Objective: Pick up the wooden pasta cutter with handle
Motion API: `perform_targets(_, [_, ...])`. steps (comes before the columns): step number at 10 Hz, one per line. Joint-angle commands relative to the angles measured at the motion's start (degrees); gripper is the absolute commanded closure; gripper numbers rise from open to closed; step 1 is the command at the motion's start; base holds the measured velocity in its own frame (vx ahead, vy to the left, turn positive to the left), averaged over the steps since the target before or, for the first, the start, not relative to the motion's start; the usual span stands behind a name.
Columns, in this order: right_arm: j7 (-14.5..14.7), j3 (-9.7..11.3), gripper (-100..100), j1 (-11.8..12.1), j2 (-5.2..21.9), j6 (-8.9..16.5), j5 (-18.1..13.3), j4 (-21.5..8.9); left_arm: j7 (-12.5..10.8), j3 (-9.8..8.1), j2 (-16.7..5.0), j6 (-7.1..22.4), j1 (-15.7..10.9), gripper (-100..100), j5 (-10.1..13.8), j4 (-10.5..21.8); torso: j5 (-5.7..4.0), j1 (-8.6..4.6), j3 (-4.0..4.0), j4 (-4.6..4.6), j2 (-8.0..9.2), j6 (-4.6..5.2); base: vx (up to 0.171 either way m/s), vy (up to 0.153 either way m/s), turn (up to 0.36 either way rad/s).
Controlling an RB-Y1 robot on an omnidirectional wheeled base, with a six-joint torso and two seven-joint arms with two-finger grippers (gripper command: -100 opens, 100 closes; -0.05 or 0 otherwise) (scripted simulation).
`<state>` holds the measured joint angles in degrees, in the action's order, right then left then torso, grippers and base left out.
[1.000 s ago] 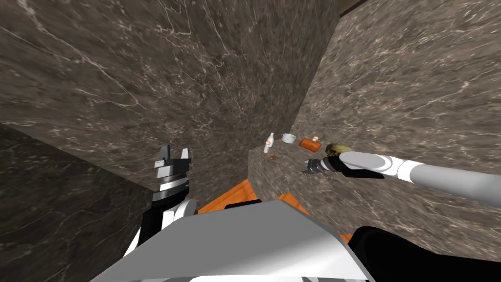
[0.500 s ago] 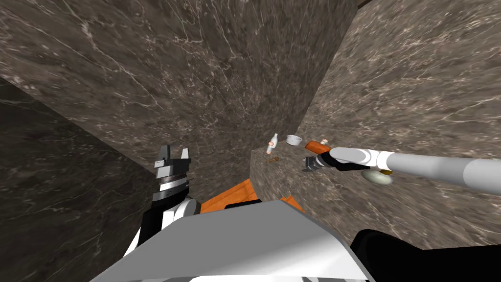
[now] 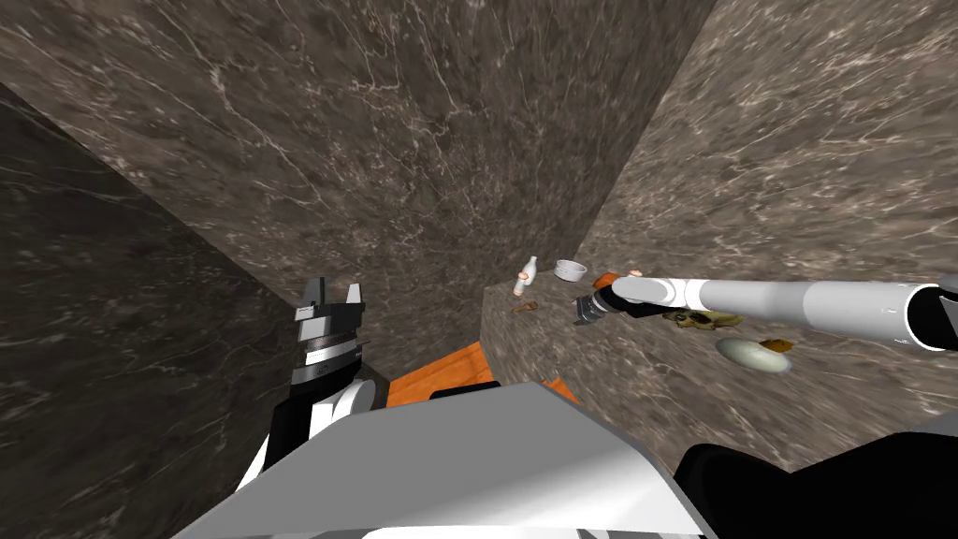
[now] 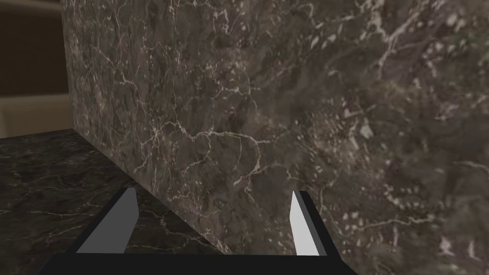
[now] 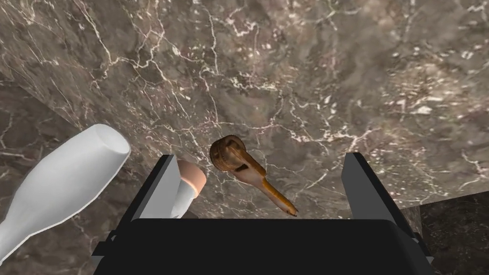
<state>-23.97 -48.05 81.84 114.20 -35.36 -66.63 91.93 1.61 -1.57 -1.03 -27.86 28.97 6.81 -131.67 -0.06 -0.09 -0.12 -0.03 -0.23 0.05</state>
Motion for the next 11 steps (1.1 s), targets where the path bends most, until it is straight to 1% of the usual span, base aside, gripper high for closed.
perform_targets(1, [-0.4,-0.9,-100,1.0,2.9,-0.2,-1.0,-0.7,0.0,0.00,0.0,0.0,0.0,0,0.0,0.0,0.00,0.00,0.00,0.00,0.00,0.00,-0.015,-0.042,0.139])
perform_targets(2, [-1.2,-2.5,-100,3.2,4.8,-0.6,-2.9,-2.2,0.0,-0.01,0.0,0.0,0.0,0,0.0,0.0,-0.01,-0.04,0.00,0.01,-0.02,0.05,-0.016,-0.042,0.231])
perform_targets(3, [-1.2,-2.5,-100,3.2,6.3,-0.6,-2.9,-2.2,0.0,0.00,0.0,0.0,0.0,0,0.0,0.0,-0.02,-0.06,-0.01,0.00,-0.02,0.01,-0.018,-0.039,0.142])
perform_targets(4, [-2.0,-4.1,-100,5.3,8.3,-1.0,-4.6,-3.6,0.0,-0.01,0.0,0.0,0.0,0,0.0,0.0,-0.02,-0.05,-0.01,0.00,-0.02,0.06,-0.021,-0.037,0.236])
perform_targets(5, [-2.0,-4.1,-100,5.3,9.9,-1.0,-4.6,-3.6,0.0,0.00,0.0,0.0,0.0,0,0.0,0.0,-0.02,-0.05,-0.01,0.00,-0.01,0.02,-0.014,-0.032,0.126])
perform_targets(6, [-2.0,-4.1,-100,5.3,10.6,-1.0,-4.6,-3.6,0.0,-0.01,0.0,0.0,0.0,0,0.0,0.0,-0.01,-0.02,-0.01,0.01,-0.03,0.07,-0.004,-0.015,-0.034])
perform_targets(7, [-2.7,-5.5,-100,7.3,12.8,-1.4,-6.2,-5.0,0.0,-0.01,0.0,0.0,0.0,0,0.0,0.0,0.00,0.02,0.00,0.01,-0.02,0.11,-0.014,-0.022,0.197])
perform_targets(8, [-2.7,-5.5,-100,7.3,14.0,-1.4,-6.2,-5.0,0.0,0.00,0.0,0.0,0.0,0,0.0,0.0,0.00,0.02,-0.01,0.00,-0.02,0.02,-0.014,-0.031,0.141])
perform_targets(9, [-3.3,-6.8,-100,9.2,15.9,-1.7,-7.7,-6.3,0.0,-0.01,0.0,0.0,0.0,0,0.0,0.0,0.00,0.00,-0.01,0.01,-0.03,0.08,-0.010,-0.036,0.177])
perform_targets(10, [-3.3,-6.8,-100,9.2,17.1,-1.7,-7.7,-6.3,0.0,0.00,0.0,0.0,0.0,0,0.0,0.0,-0.01,-0.03,-0.02,0.00,-0.04,0.05,-0.011,-0.033,0.091])
perform_targets(11, [-3.9,-8.0,-100,11.0,19.2,-2.0,-8.9,-7.4,0.0,-0.01,0.0,0.0,0.0,0,0.0,0.0,-0.01,-0.02,-0.01,0.01,-0.03,0.10,-0.016,-0.032,0.168])
